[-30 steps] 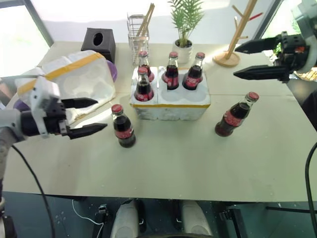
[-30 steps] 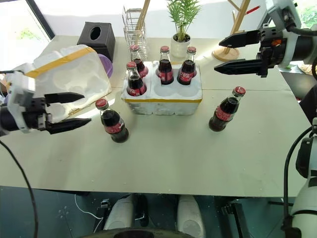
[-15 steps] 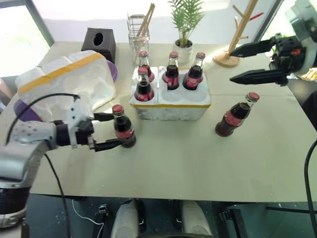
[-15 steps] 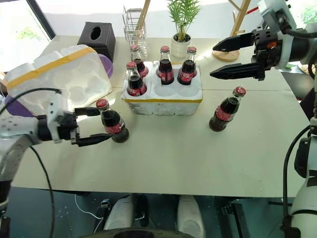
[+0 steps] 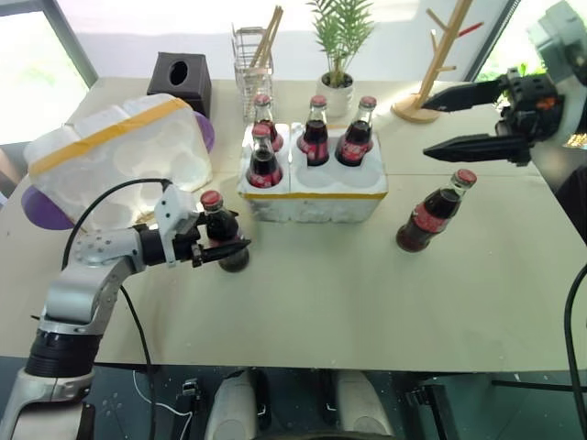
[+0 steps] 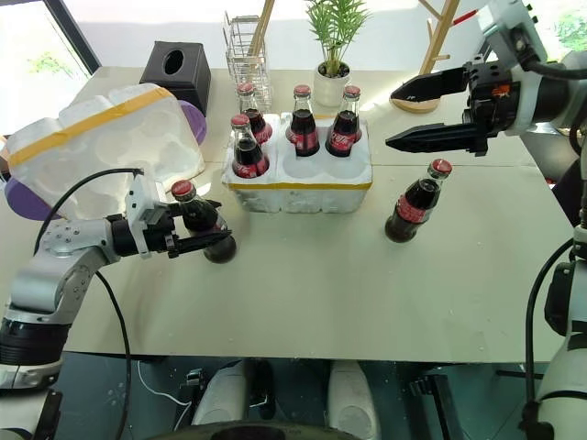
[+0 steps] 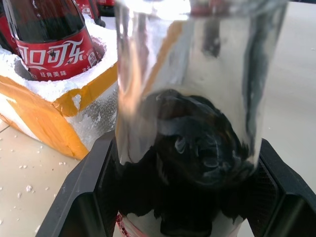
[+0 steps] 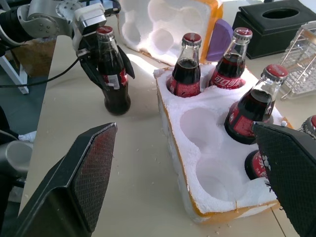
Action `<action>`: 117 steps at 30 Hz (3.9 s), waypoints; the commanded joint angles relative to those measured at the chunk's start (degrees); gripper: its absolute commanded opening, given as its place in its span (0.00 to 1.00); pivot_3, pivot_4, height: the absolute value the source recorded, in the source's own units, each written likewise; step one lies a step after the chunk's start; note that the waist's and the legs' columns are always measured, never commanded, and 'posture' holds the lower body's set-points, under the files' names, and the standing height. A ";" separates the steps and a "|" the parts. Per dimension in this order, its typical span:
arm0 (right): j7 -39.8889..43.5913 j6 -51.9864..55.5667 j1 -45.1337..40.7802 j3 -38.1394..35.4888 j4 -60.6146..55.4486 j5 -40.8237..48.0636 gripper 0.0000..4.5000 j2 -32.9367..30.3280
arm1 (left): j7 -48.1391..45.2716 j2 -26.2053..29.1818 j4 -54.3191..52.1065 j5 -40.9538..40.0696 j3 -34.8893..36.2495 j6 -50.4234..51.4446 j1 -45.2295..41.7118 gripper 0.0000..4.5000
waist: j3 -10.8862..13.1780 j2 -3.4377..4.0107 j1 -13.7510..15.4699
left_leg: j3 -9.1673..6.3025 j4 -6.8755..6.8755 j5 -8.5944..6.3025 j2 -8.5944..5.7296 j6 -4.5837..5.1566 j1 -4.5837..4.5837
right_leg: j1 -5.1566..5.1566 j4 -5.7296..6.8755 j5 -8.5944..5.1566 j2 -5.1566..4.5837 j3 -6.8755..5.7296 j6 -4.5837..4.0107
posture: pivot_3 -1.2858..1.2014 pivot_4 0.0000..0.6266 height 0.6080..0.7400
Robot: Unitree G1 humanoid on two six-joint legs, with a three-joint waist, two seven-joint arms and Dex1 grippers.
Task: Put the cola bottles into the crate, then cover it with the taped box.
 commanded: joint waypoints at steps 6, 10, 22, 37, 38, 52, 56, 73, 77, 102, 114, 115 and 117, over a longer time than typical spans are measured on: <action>-1.92 -0.70 0.33 -3.40 -1.46 0.78 1.00 -0.78 | 6.08 -2.11 -10.03 -19.34 5.07 16.07 -12.05 0.57 | 0.07 -0.08 1.11 | -0.08 0.02 -0.01 -0.03 0.01 -0.08 | 0.01 -0.01 0.00 -0.01 -0.01 0.00 | 0.52 0.24 1.00; -2.66 -0.25 1.01 -4.06 -2.30 1.39 1.00 -0.80 | 14.98 -10.13 -6.64 -16.19 3.12 14.43 -21.52 0.57 | 0.05 -0.08 1.55 | -0.14 0.31 -0.02 -0.07 0.05 -0.06 | 0.18 0.00 0.01 0.02 -0.01 0.02 | 0.52 0.24 1.00; -5.41 1.21 4.83 -6.61 -5.65 3.30 1.00 -1.45 | 31.39 -25.47 -1.59 -0.91 -8.95 12.28 -31.27 0.57 | 0.05 -0.08 1.56 | -0.18 0.50 -0.09 -0.04 0.17 -0.08 | 0.22 0.01 0.04 0.12 -0.01 0.08 | 0.52 0.24 1.00; -8.75 1.87 8.70 -8.53 -8.73 5.61 1.00 -1.67 | 48.34 -38.93 16.71 13.41 -11.79 13.98 -40.89 0.57 | 0.07 -0.11 1.63 | -0.23 0.61 -0.14 -0.05 0.26 -0.14 | 0.24 -0.01 0.04 0.11 -0.01 0.09 | 0.52 0.24 1.00; -8.90 1.89 8.96 -8.62 -8.92 5.77 1.00 -1.74 | 48.70 -39.30 17.66 13.90 -11.76 14.39 -41.25 0.57 | 0.07 -0.10 1.63 | -0.24 0.61 -0.14 -0.05 0.27 -0.14 | 0.24 -0.01 0.04 0.11 -0.01 0.09 | 0.52 0.24 1.00; -11.34 1.63 11.38 -9.91 -10.37 6.48 1.00 -2.18 | 42.36 -40.34 22.24 12.69 -11.01 22.10 -44.88 0.99 | 0.07 -0.11 1.60 | -0.35 0.62 -0.15 -0.05 0.28 -0.14 | 0.23 -0.01 0.04 0.11 -0.01 0.08 | 0.52 0.24 1.00; -11.42 1.09 11.95 -11.42 -9.64 6.13 1.00 -3.96 | 36.83 -39.77 16.93 4.91 -4.06 20.81 -47.63 0.99 | 0.08 -0.12 1.59 | -0.41 0.62 -0.15 -0.05 0.28 -0.16 | 0.22 -0.01 0.04 0.10 -0.01 0.09 | 0.52 0.24 1.00; -18.85 11.56 47.13 -46.76 -20.43 7.20 1.00 -5.30 | -11.78 4.94 2.51 -18.84 3.51 28.38 -36.68 0.99 | 0.02 -0.07 1.56 | -0.31 0.65 -0.14 0.01 0.25 0.01 | 0.39 0.08 0.01 0.18 -0.03 0.12 | 0.52 0.24 1.00; -28.64 14.04 56.80 -50.83 -32.91 10.49 1.00 7.82 | -13.49 7.24 0.35 -17.20 1.90 24.70 -31.70 0.99 | 0.02 -0.10 1.69 | -0.50 0.74 -0.12 0.02 0.19 -0.02 | 0.57 -0.02 0.00 0.21 -0.16 0.12 | 0.52 0.24 1.00; -47.86 -5.28 55.28 -25.74 -24.21 4.64 1.00 26.73 | -8.57 3.29 -2.53 -15.47 -1.40 21.50 -27.56 0.99 | -0.01 -0.04 1.17 | -0.92 0.70 -0.29 -0.04 0.50 0.06 | 0.69 -0.05 -0.02 0.30 -0.14 0.08 | 0.52 0.24 1.00; -43.20 -3.77 40.55 -24.58 -21.59 11.66 0.64 20.44 | -6.87 3.54 -3.09 -16.43 -0.54 22.47 -27.62 1.00 | 0.10 0.11 1.35 | -0.89 0.70 -0.14 -0.03 0.25 0.00 | 0.64 -0.06 -0.02 0.31 -0.14 0.10 | 0.52 0.24 1.00; -42.95 -2.22 37.63 -24.49 -22.02 13.48 0.64 19.51 | -6.42 3.57 -3.09 -16.76 -0.11 22.73 -27.55 1.00 | 0.14 0.17 1.14 | -0.87 0.70 -0.14 -0.03 0.25 -0.02 | 0.60 -0.05 -0.01 0.30 -0.11 0.11 | 0.52 0.24 1.00; -42.53 0.08 30.84 -22.65 -21.40 15.47 0.64 18.66 | -5.72 3.76 -3.11 -17.36 0.66 23.04 -27.32 1.00 | 0.21 0.30 0.29 | -0.87 0.71 -0.17 -0.03 0.30 -0.03 | 0.54 -0.02 0.00 0.31 -0.07 0.10 | 0.52 0.24 1.00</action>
